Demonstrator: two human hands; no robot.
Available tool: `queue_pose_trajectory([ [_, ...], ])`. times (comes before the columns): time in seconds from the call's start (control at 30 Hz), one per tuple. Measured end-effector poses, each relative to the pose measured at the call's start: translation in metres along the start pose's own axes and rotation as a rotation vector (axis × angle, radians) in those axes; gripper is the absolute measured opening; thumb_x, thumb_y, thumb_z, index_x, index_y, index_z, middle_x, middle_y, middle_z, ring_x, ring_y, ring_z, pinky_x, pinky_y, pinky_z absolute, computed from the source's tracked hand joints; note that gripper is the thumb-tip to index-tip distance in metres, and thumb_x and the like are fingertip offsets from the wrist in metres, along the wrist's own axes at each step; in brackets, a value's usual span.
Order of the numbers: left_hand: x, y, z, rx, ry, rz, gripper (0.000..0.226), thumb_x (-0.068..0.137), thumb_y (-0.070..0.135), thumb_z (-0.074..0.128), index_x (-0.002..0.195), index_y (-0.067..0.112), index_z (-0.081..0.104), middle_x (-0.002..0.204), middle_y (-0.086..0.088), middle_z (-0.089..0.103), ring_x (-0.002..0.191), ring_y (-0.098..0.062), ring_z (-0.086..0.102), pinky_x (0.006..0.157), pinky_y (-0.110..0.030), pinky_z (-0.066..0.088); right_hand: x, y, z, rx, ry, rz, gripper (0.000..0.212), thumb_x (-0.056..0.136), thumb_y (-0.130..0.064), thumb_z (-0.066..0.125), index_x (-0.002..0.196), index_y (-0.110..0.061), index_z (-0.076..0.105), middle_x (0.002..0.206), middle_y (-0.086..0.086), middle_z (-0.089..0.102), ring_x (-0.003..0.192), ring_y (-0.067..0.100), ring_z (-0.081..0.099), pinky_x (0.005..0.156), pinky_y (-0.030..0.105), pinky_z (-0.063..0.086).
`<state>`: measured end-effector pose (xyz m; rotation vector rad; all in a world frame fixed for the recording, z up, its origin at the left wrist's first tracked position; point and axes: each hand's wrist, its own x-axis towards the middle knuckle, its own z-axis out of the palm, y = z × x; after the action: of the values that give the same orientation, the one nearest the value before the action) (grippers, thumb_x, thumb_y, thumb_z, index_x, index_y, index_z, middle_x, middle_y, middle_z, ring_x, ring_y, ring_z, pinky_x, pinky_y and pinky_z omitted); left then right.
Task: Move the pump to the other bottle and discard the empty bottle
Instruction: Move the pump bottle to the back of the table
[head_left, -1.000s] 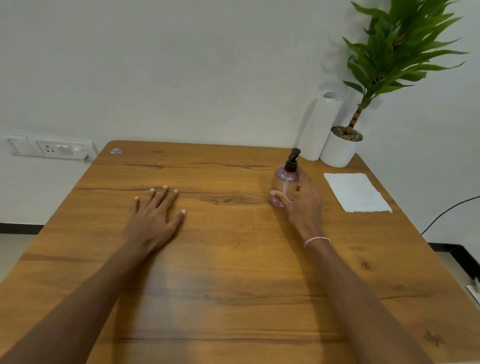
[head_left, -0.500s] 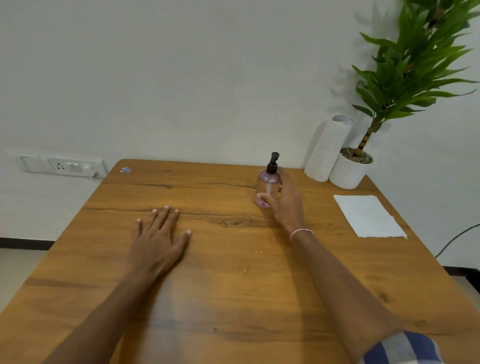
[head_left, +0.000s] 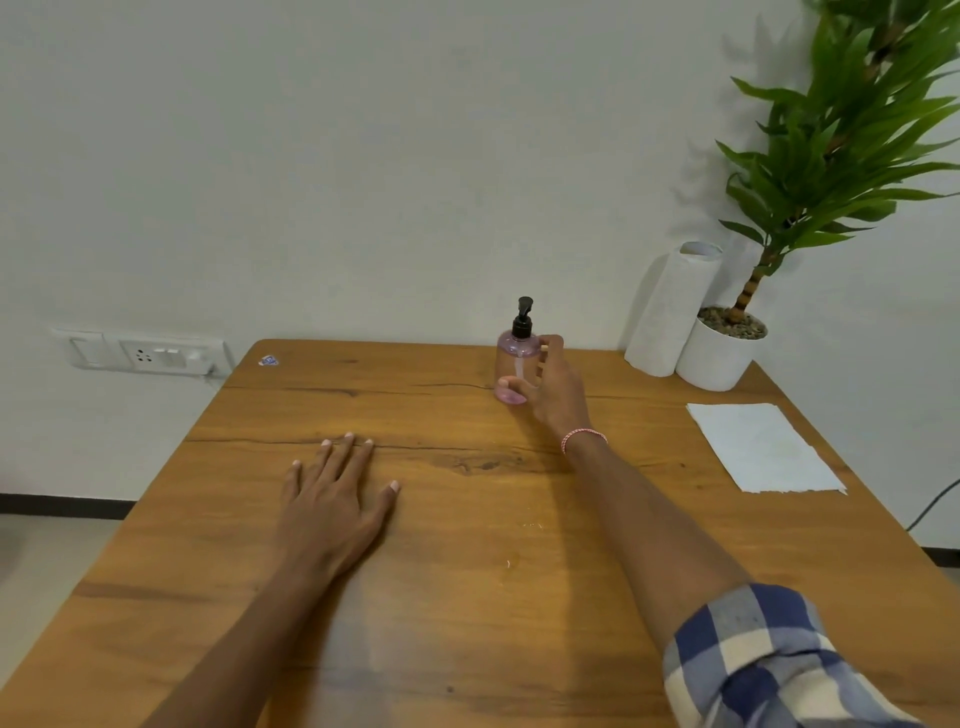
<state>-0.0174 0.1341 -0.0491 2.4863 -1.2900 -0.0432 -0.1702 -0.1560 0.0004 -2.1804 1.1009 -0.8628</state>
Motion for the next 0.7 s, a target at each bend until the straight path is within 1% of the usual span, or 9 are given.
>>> queue_pose_trajectory([
  [0.07,0.0,0.0,0.0,0.003,0.0,0.004,0.096,0.084,0.082,0.008,0.165,0.034,0.023,0.175,0.006,0.017,0.163,-0.017,0.01,0.131,-0.047,0.005,0.002,0.0,0.003,0.0,-0.005,0.015,0.067,0.088,-0.029,0.087,0.137,-0.018,0.043,0.131,0.011,0.067,0.114,0.03,0.067,0.093,0.045,0.058],
  [0.17,0.0,-0.001,0.0,0.01,0.002,-0.004,0.096,0.084,0.082,0.008,0.165,0.034,0.025,0.175,0.006,0.018,0.163,-0.017,0.012,0.131,-0.047,0.006,0.003,-0.001,0.004,-0.018,-0.008,0.017,0.064,0.089,-0.029,0.085,0.136,-0.019,0.042,0.125,0.011,0.068,0.111,0.032,0.068,0.09,0.047,0.059],
  [0.23,0.0,-0.001,0.001,0.017,0.006,-0.01,0.095,0.084,0.082,0.009,0.164,0.035,0.026,0.175,0.006,0.02,0.163,-0.017,0.013,0.13,-0.047,0.007,0.003,-0.003,0.001,-0.044,-0.034,0.016,0.066,0.09,-0.03,0.084,0.14,-0.016,0.043,0.123,0.011,0.068,0.111,0.031,0.067,0.089,0.045,0.058],
  [0.3,0.001,-0.001,0.001,0.013,0.007,-0.011,0.094,0.085,0.082,0.011,0.164,0.035,0.028,0.174,0.006,0.022,0.163,-0.017,0.014,0.13,-0.047,0.008,0.001,-0.002,-0.001,-0.07,-0.068,0.021,0.075,0.086,-0.027,0.087,0.146,-0.015,0.043,0.126,0.011,0.069,0.114,0.032,0.066,0.09,0.041,0.056],
  [0.4,0.001,-0.001,0.0,0.013,-0.003,-0.011,0.094,0.085,0.082,0.012,0.164,0.034,0.028,0.174,0.006,0.021,0.163,-0.017,0.014,0.13,-0.047,0.007,-0.011,0.008,-0.004,-0.076,-0.103,0.039,0.096,0.077,-0.017,0.094,0.154,-0.016,0.037,0.134,0.013,0.068,0.115,0.031,0.07,0.098,0.047,0.057],
  [0.47,0.001,-0.001,-0.001,0.01,-0.006,-0.014,0.094,0.085,0.082,0.012,0.164,0.034,0.028,0.174,0.006,0.022,0.163,-0.017,0.014,0.131,-0.048,0.007,-0.021,0.018,-0.011,-0.066,-0.092,0.075,0.1,0.077,-0.02,0.094,0.157,-0.019,0.034,0.134,0.011,0.067,0.113,0.028,0.07,0.101,0.047,0.057],
  [0.53,0.002,-0.002,-0.001,0.007,-0.009,-0.008,0.095,0.085,0.082,0.012,0.164,0.034,0.028,0.174,0.006,0.022,0.163,-0.018,0.015,0.131,-0.049,0.008,-0.036,0.024,-0.027,-0.07,-0.074,0.092,0.091,0.083,-0.028,0.09,0.156,-0.022,0.037,0.127,0.005,0.068,0.107,0.023,0.07,0.099,0.038,0.055],
  [0.6,0.002,-0.002,-0.002,0.005,-0.019,0.002,0.096,0.085,0.083,0.012,0.165,0.033,0.027,0.174,0.004,0.022,0.163,-0.019,0.014,0.13,-0.05,0.008,-0.054,0.028,-0.05,-0.086,-0.068,0.097,0.069,0.09,-0.034,0.083,0.149,-0.022,0.048,0.119,0.0,0.069,0.1,0.016,0.069,0.092,0.031,0.055],
  [0.7,0.001,-0.001,-0.004,0.002,-0.029,0.012,0.097,0.084,0.083,0.011,0.165,0.03,0.027,0.175,0.002,0.021,0.163,-0.021,0.014,0.13,-0.05,0.008,-0.087,0.034,-0.087,-0.097,-0.055,0.143,0.037,0.097,-0.039,0.074,0.13,-0.024,0.063,0.108,-0.008,0.068,0.097,0.009,0.066,0.08,0.023,0.055],
])
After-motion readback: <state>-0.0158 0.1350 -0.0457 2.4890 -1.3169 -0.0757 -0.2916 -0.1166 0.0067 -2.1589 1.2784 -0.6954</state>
